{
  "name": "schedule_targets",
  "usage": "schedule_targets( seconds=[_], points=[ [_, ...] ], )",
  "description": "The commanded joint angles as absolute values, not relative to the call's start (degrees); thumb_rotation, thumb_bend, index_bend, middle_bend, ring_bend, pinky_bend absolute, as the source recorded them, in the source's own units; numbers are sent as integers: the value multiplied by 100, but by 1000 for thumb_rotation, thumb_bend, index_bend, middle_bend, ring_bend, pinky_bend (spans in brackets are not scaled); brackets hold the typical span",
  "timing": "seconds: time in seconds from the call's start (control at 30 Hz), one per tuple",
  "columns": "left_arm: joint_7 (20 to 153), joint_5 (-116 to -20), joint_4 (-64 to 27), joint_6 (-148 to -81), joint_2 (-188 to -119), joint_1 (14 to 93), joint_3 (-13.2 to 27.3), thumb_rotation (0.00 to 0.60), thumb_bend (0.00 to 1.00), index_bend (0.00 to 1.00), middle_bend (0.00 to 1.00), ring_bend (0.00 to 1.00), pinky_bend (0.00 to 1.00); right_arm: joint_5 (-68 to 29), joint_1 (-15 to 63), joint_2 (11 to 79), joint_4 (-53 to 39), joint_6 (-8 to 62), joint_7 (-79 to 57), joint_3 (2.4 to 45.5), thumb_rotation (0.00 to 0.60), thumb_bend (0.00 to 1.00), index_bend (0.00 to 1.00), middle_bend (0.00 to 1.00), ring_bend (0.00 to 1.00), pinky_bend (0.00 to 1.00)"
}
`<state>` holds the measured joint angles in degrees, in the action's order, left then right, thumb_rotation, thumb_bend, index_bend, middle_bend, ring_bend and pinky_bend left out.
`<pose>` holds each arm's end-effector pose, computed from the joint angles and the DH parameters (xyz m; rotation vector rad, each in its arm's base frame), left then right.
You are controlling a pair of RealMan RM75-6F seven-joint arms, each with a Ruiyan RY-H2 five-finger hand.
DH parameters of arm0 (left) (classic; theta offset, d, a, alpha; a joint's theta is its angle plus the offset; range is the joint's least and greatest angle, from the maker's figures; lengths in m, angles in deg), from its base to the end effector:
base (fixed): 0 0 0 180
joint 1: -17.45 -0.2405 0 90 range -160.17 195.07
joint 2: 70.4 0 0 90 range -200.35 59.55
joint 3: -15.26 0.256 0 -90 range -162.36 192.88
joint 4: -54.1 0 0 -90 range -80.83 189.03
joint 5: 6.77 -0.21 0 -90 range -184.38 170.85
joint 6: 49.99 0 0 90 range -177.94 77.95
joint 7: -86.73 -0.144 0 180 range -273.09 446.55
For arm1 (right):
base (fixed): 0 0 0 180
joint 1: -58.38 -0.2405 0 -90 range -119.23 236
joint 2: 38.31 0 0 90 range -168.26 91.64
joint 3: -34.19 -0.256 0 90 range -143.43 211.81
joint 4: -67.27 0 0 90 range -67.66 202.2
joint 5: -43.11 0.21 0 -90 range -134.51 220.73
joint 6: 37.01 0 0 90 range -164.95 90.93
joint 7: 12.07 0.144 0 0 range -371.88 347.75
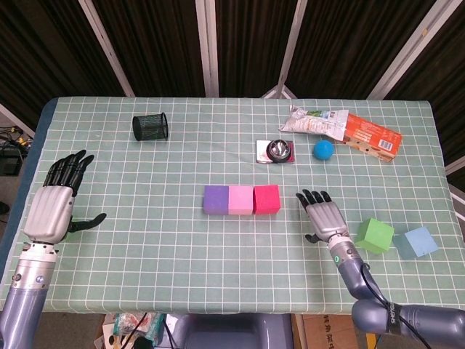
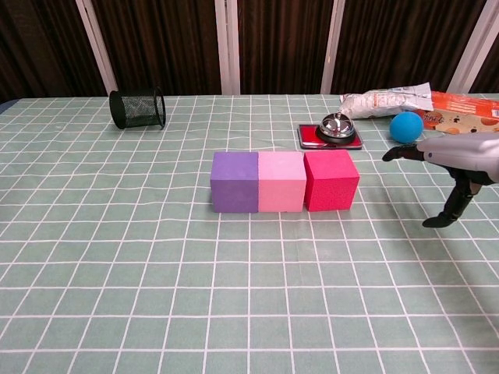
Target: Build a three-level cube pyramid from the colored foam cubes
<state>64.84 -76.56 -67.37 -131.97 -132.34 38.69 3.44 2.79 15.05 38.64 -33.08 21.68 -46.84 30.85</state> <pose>-0.1656 0.2537 0.1566 -1.3922 -0.9225 -1.1075 -0.1921 -0.3142 0.0232 1.7977 -1.0656 0.5476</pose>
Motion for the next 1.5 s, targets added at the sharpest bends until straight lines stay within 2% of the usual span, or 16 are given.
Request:
schedule_targets(
  seconds=[0.03, 1.5],
  points=[
    [6484, -7658, -6745, -13202, -13231, 3867, 341, 600, 131, 0, 0, 0, 0, 284, 1479, 3941, -3294, 2150, -4717, 3094, 600, 253, 25, 49, 49, 60],
    [6603, -7649, -6692, -13159, -13184, 3834, 329, 600, 131, 0, 0, 0, 0, 259, 1356, 4198, -3386, 2110, -4718, 3093, 600, 254, 26, 49, 49, 60]
  ],
)
